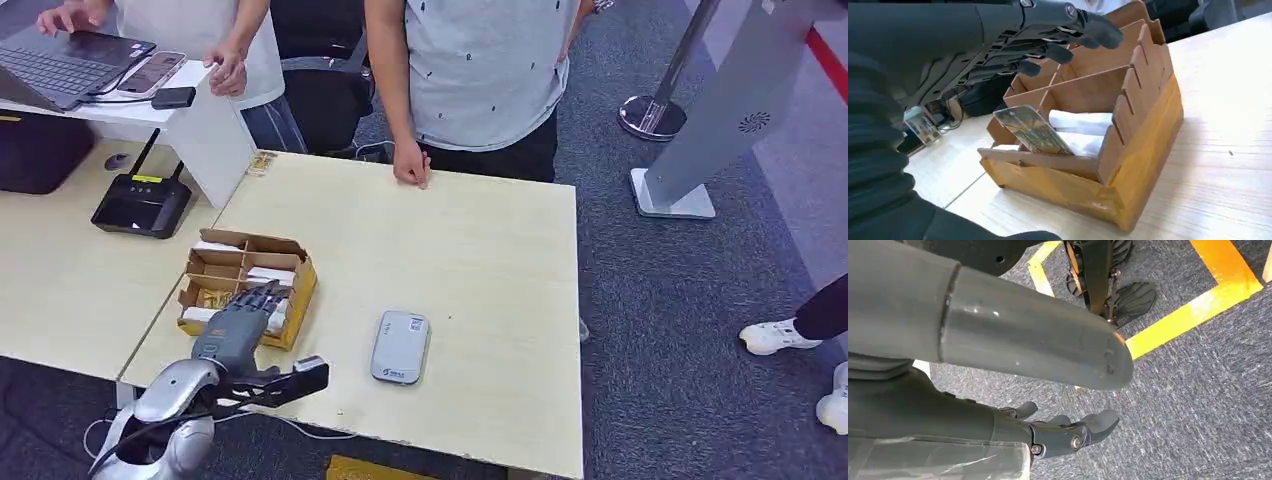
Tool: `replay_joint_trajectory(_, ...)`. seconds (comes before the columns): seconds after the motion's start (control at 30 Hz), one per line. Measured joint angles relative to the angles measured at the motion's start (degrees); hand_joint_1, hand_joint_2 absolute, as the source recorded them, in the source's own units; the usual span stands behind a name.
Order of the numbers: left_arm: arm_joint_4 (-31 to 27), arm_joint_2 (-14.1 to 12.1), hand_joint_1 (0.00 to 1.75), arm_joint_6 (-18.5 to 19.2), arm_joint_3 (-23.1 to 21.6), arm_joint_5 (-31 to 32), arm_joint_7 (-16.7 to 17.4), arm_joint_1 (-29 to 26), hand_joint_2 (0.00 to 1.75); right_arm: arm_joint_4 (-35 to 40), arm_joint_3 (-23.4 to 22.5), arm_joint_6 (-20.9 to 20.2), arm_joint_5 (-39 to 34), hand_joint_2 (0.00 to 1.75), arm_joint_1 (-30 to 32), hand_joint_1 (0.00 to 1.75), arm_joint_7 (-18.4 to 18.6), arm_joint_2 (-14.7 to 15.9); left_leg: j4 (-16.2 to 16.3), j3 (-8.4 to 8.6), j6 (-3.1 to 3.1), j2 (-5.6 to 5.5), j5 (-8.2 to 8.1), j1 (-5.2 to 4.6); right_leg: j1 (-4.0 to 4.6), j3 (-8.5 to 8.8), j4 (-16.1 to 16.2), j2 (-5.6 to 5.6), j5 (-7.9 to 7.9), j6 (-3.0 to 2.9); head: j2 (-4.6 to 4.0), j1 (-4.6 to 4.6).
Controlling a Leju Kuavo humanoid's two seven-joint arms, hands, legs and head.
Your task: Pass the card to the sensor for recognition and then transmit it.
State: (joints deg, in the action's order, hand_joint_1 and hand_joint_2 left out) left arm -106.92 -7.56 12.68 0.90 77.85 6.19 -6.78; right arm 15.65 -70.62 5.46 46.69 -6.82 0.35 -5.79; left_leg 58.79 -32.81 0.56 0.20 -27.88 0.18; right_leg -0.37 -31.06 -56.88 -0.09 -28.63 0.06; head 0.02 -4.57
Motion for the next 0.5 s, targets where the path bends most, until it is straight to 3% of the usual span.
replay_joint_trajectory(0.5, -1.8, -0.4, 0.0, -0.1, 0.0, 2.2, 1.2, -0.5, 1.75, 0.0, 0.0, 0.4, -0.5, 0.0, 0.0, 0.0, 0.2, 0.0, 0.0, -0.01, 0.0, 0.0, 0.0, 0.0, 0.0, 0.01, 0.0, 0.0, 0.0, 0.0, 0.0, 0.0)
